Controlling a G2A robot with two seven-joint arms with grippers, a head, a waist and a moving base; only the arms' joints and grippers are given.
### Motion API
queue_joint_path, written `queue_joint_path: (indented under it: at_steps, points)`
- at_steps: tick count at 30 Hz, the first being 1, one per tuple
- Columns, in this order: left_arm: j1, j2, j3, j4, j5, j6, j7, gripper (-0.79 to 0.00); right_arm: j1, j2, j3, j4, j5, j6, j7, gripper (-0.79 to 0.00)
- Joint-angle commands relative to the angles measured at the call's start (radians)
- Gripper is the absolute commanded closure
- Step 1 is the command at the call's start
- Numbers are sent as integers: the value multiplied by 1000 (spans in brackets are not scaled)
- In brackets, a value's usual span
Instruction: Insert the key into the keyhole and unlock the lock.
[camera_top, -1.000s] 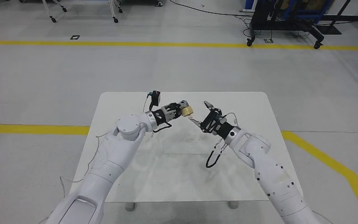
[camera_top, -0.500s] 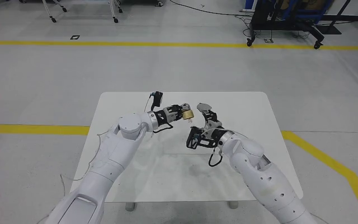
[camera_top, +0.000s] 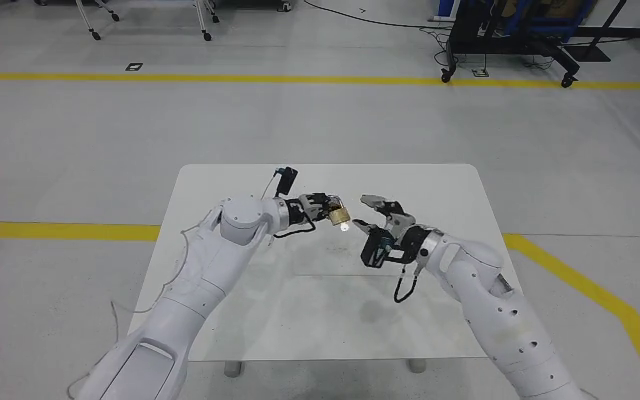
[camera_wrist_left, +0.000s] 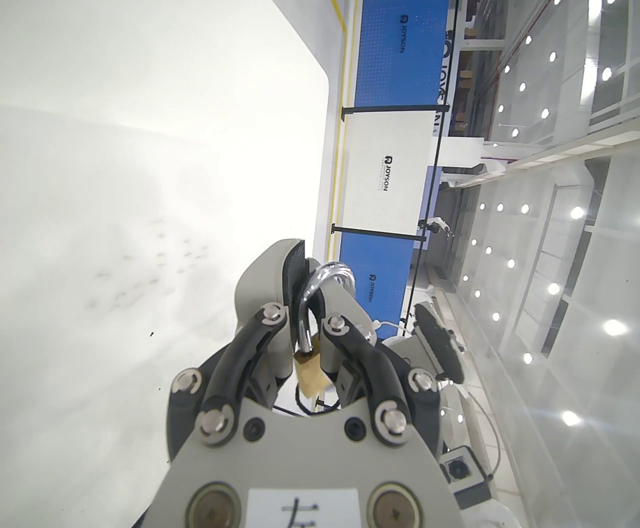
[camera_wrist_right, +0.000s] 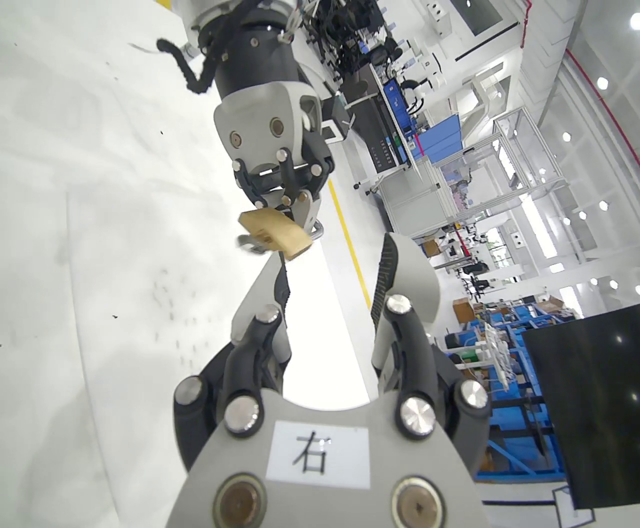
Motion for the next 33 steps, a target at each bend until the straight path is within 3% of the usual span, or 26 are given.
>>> queue_joint_path:
  at_steps: [1,6,18,26,30,31,33]
  points:
    - [-1,-1,5,-5,7,19,7,0,-23,10,57,-5,39,-30,-73,-785]
    - [-12,-10,30,-3,32,70,42,0,-63,24,137,-3,124,-75,-177,-785]
    - [-87,-59,124,132,90,128,144,0,-63,24,137,-3,124,-75,-177,-785]
    - [-143,-122,247,277,170,85,172,0,-63,24,137,-3,124,-75,-177,-785]
    - [-178,-158,291,372,177,127,128,0,-63,24,137,-3,124,-75,-177,-785]
    - [-190,-166,302,391,182,140,113,-160,-63,24,137,-3,124,-75,-177,-785]
    - [-203,-182,312,424,179,154,112,-342,-63,24,137,-3,124,-75,-177,-785]
